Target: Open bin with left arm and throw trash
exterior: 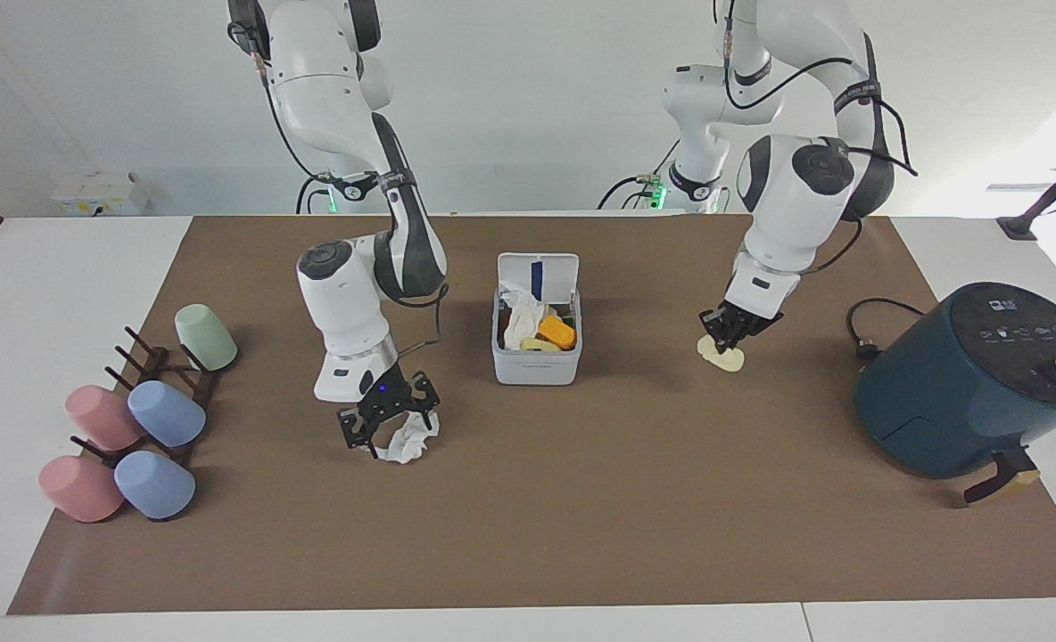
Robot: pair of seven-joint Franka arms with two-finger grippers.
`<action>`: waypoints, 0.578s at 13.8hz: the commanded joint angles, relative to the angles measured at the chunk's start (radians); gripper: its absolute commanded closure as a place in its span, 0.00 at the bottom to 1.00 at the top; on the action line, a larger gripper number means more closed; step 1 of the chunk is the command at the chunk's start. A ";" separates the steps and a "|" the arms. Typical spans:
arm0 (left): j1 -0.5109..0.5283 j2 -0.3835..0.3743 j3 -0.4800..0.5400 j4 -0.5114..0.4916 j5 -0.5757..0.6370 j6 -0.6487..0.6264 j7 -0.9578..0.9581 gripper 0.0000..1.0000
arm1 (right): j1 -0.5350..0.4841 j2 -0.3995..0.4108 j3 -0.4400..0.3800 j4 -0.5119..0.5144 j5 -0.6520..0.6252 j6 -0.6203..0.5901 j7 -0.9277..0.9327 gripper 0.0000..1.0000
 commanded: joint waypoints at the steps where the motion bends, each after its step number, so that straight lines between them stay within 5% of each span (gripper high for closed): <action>1: -0.107 0.025 0.011 0.071 -0.069 -0.024 -0.111 1.00 | -0.009 -0.001 0.014 -0.022 0.049 0.026 -0.047 0.00; 5: -0.244 0.030 0.006 0.057 -0.223 0.097 -0.147 1.00 | -0.003 0.002 0.014 -0.032 0.155 0.029 -0.088 0.00; 8: -0.377 0.082 0.006 0.053 -0.246 0.197 -0.255 1.00 | -0.002 0.008 0.015 -0.034 0.155 0.045 -0.116 0.28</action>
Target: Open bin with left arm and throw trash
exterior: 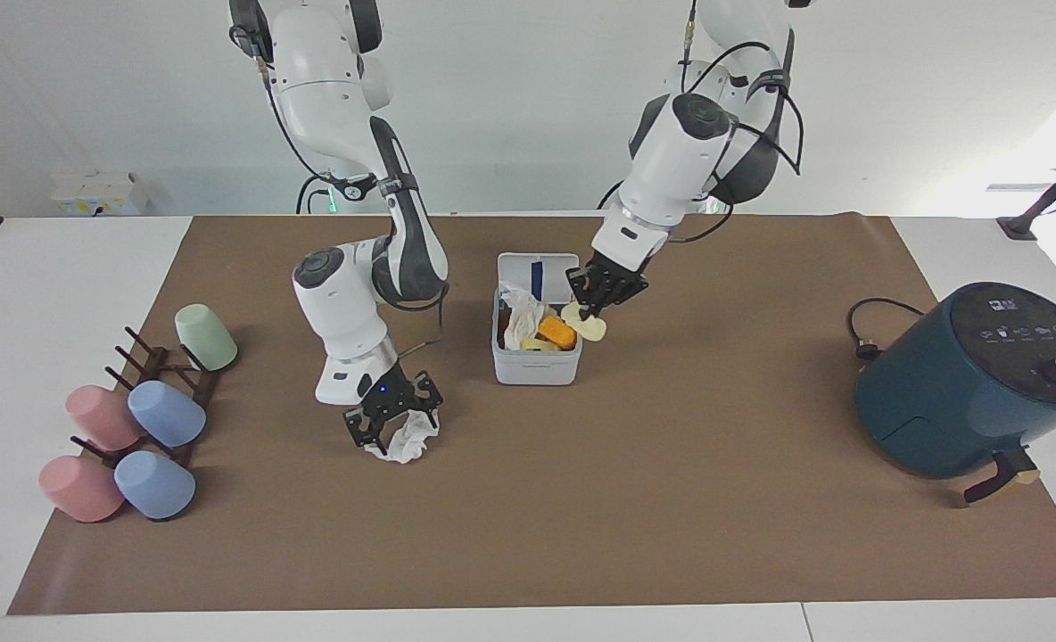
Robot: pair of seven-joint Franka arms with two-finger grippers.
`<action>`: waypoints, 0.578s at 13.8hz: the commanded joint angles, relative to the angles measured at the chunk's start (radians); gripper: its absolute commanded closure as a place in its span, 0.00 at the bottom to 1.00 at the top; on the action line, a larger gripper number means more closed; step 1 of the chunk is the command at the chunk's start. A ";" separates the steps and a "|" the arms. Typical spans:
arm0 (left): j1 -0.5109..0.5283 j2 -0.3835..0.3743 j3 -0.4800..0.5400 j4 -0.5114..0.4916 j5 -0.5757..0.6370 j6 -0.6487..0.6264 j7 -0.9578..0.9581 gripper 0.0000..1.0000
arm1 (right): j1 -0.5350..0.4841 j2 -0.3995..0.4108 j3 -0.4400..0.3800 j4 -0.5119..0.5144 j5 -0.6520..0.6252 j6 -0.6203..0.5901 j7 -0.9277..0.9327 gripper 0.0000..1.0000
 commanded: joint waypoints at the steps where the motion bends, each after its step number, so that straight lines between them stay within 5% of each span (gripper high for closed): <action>1: -0.098 0.040 0.015 -0.004 -0.023 0.070 -0.072 1.00 | -0.004 0.002 0.009 -0.011 0.026 0.036 -0.037 0.39; 4: -0.132 0.063 0.017 -0.036 -0.023 0.087 -0.083 1.00 | -0.004 0.002 0.009 -0.011 0.026 0.029 -0.046 1.00; 8: -0.132 0.066 0.017 -0.117 -0.021 0.105 -0.052 1.00 | -0.007 -0.001 0.009 0.021 0.026 -0.027 -0.045 1.00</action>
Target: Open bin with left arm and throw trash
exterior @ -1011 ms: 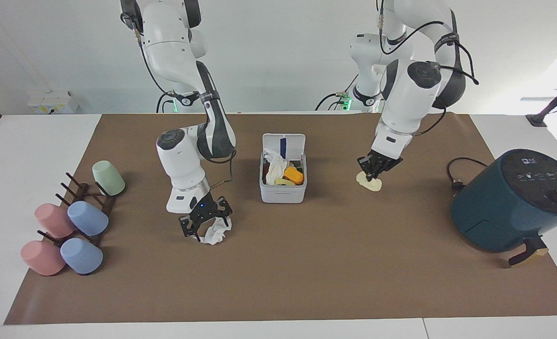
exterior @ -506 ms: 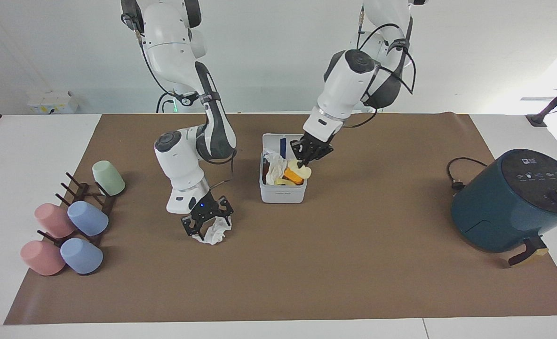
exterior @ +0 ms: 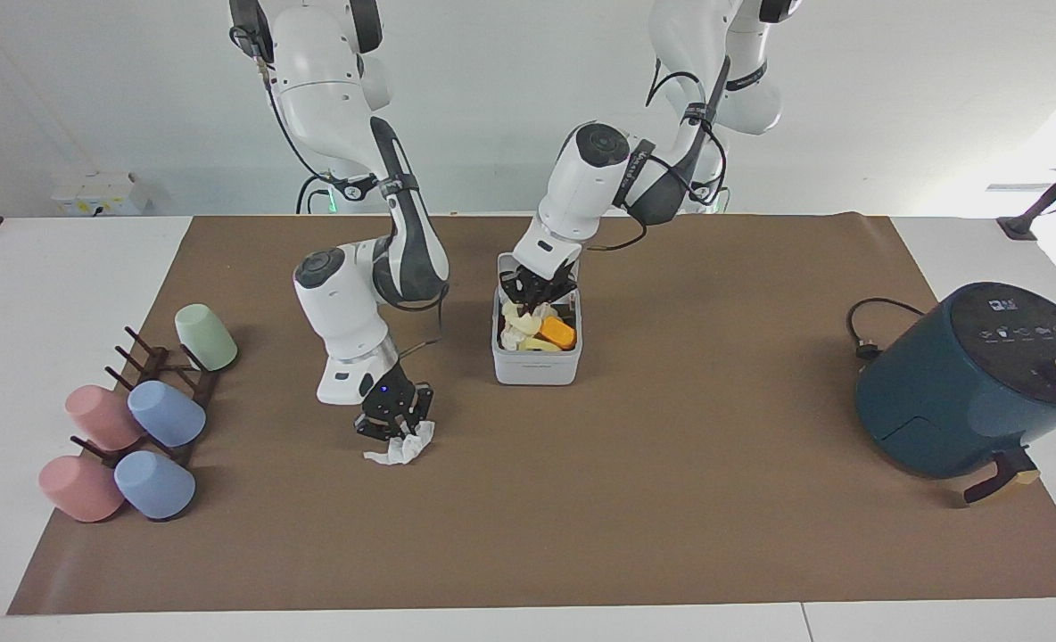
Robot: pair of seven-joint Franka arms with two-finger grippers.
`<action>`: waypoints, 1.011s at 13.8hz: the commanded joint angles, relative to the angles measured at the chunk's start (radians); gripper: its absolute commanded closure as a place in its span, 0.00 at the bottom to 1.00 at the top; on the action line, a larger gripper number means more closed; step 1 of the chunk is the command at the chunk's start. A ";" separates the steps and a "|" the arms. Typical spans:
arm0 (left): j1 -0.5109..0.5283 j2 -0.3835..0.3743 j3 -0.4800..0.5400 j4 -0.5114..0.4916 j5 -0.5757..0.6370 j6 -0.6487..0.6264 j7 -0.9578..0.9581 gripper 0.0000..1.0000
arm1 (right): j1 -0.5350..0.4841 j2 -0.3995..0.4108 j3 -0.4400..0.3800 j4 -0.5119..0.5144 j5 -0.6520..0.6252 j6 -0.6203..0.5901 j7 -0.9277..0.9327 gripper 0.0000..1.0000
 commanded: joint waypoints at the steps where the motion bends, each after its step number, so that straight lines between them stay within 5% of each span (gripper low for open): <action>1: -0.009 -0.017 0.012 -0.067 -0.019 0.024 0.043 1.00 | -0.010 -0.008 0.005 0.036 0.026 -0.070 -0.035 1.00; 3: -0.004 -0.018 0.015 -0.067 -0.019 0.013 0.043 1.00 | -0.016 -0.029 0.005 0.072 0.026 -0.159 -0.024 1.00; 4: 0.000 -0.015 0.015 -0.058 -0.019 0.012 0.040 0.70 | -0.019 -0.045 0.002 0.105 0.026 -0.234 -0.009 1.00; 5: 0.002 -0.018 0.016 -0.052 -0.018 0.013 0.039 0.17 | -0.024 -0.057 -0.001 0.133 0.026 -0.314 0.012 1.00; 6: 0.003 -0.030 0.019 -0.050 -0.016 0.010 0.039 0.00 | -0.025 -0.077 -0.007 0.160 0.024 -0.389 0.046 1.00; 14: 0.147 -0.237 0.025 -0.042 0.002 -0.187 0.081 0.00 | -0.019 -0.152 0.004 0.296 0.027 -0.715 0.533 1.00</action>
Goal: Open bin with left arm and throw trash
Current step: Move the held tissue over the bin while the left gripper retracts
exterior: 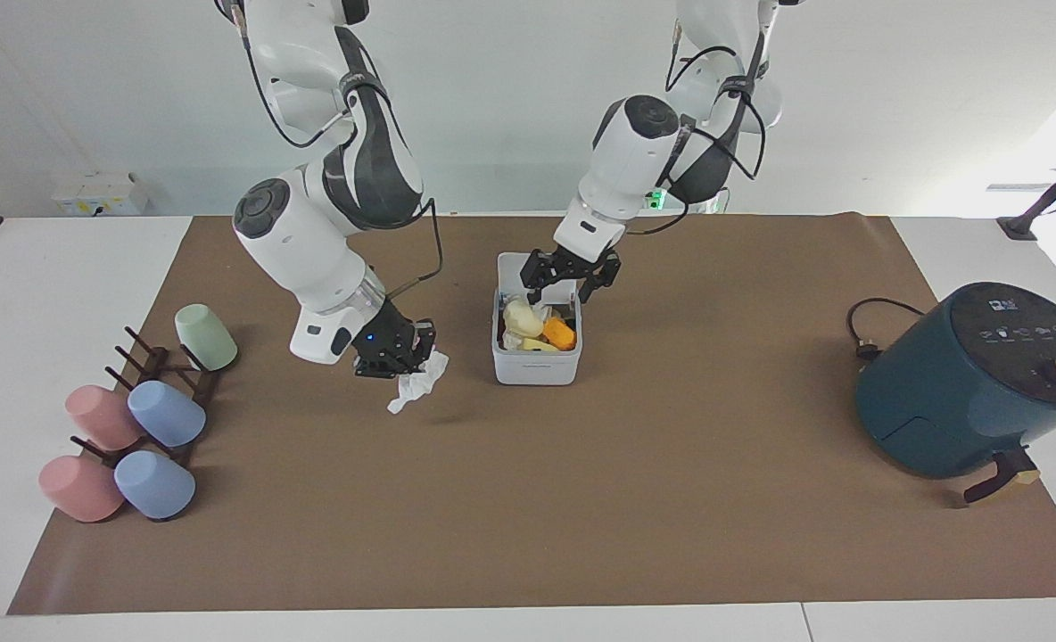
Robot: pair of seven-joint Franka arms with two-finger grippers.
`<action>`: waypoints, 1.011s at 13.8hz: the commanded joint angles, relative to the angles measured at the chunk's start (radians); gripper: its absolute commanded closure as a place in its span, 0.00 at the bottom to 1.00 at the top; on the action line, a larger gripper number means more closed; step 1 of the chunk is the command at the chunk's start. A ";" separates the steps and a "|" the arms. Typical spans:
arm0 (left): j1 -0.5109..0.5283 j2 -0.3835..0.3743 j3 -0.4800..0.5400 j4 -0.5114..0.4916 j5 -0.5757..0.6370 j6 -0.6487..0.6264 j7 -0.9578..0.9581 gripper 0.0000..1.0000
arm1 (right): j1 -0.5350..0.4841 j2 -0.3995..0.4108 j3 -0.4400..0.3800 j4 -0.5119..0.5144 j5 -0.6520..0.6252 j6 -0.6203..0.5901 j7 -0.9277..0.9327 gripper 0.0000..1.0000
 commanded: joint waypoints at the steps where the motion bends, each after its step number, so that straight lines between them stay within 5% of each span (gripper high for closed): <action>1: 0.098 -0.104 -0.001 -0.022 0.009 -0.136 0.098 0.00 | 0.012 -0.004 0.019 0.065 0.024 -0.073 0.278 1.00; 7: 0.326 -0.156 -0.001 -0.005 0.169 -0.271 0.357 0.00 | 0.044 -0.005 0.209 0.091 0.025 0.027 0.925 1.00; 10: 0.464 -0.154 -0.001 0.051 0.172 -0.356 0.540 0.00 | 0.083 -0.007 0.213 0.068 0.025 0.100 1.010 1.00; 14: 0.566 -0.145 -0.004 0.153 0.245 -0.458 0.675 0.00 | 0.161 -0.074 0.214 -0.143 0.065 0.355 1.027 1.00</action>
